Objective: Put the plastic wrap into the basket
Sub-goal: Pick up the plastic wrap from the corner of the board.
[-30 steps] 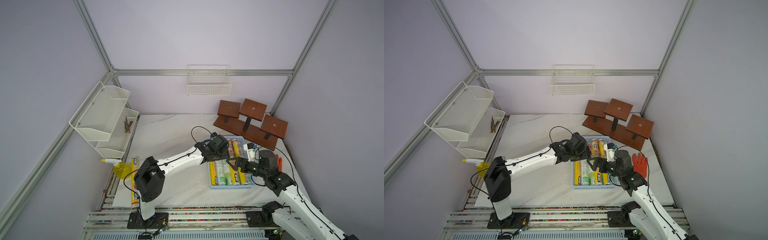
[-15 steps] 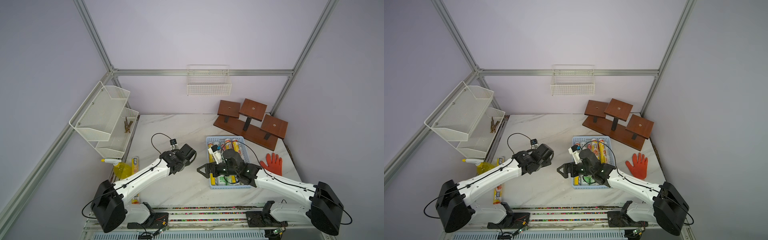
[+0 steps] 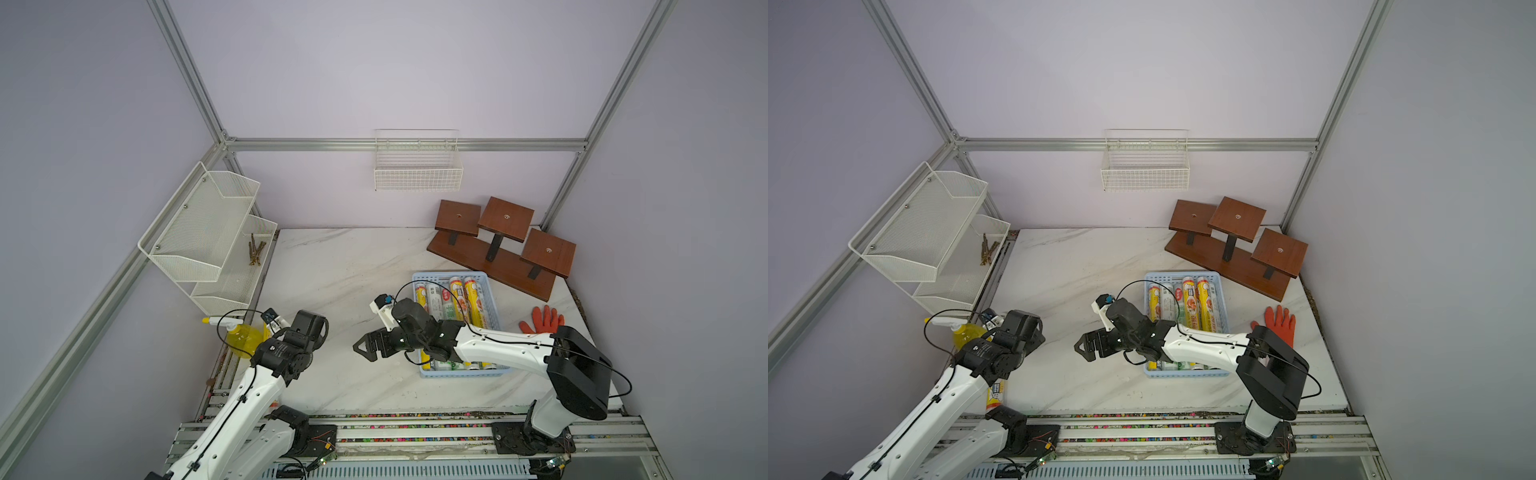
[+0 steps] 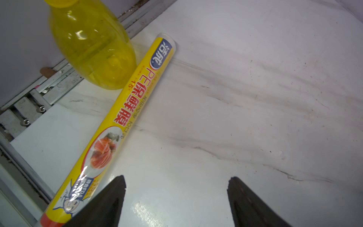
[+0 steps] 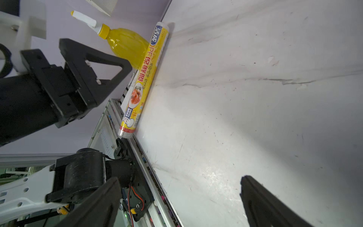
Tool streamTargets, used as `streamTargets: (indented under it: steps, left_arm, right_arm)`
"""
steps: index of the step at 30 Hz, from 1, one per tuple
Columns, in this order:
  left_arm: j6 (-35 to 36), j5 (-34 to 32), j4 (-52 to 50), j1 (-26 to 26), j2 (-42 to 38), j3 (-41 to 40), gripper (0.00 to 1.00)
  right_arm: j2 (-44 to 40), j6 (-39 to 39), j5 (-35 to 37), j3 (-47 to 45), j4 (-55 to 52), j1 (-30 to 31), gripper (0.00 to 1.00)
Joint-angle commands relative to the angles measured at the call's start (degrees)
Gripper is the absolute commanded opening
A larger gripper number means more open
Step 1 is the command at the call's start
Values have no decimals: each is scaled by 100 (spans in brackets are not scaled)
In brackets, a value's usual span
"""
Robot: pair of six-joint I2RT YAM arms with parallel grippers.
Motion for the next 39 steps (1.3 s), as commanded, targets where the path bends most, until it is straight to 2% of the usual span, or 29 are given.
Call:
streamTargets:
  steps: [1,7,10,15,24,27,34,39]
  left_arm:
    - [363,157,-31,531,84,-17,88]
    - [763,169,121,1435,653,-81,93]
    - [924,518,464,1812,933,-187,94]
    - [1058,617,848,2142,1383,-275,94]
    - [1306,937,1490,2643,1989,-413,95]
    - [1420,1253,1733,2729,2277,-395,95]
    - [1575,2088,1993,2738,2656,-378,91]
    - [1728,2669,2109,2732,2644,-429,86]
  right_arm:
    - [243,-31,-97,326,107,142,99]
    - [563,96,-283,521,233,227,99]
    - [674,176,-335,572,372,231,99]
    - [1030,807,-272,577,1132,272,99]
    - [1649,1476,-43,611,2095,370,99]
    - [1803,1536,58,650,2219,412,99]
    - [1977,1690,993,487,2442,553,99]
    - [2117,1707,931,534,2618,558,99]
